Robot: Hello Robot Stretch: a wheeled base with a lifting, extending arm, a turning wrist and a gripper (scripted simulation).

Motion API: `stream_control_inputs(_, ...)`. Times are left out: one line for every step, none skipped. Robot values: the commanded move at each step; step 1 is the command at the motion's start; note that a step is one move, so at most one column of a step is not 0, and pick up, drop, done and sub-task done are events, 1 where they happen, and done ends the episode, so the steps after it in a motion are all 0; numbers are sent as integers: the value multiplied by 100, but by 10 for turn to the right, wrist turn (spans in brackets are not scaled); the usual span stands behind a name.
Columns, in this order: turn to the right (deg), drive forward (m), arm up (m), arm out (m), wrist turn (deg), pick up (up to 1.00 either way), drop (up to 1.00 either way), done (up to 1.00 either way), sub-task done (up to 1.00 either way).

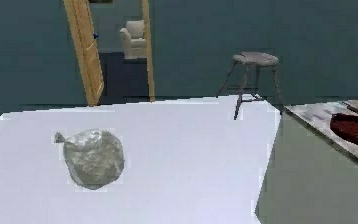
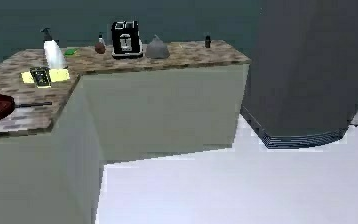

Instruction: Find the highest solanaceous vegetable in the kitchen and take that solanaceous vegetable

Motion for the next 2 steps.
stream_control_inputs(0,20,0,0,0,0,0,0,0)
stream_control_inputs(-450,0,0,0,0,0,0,0,0)
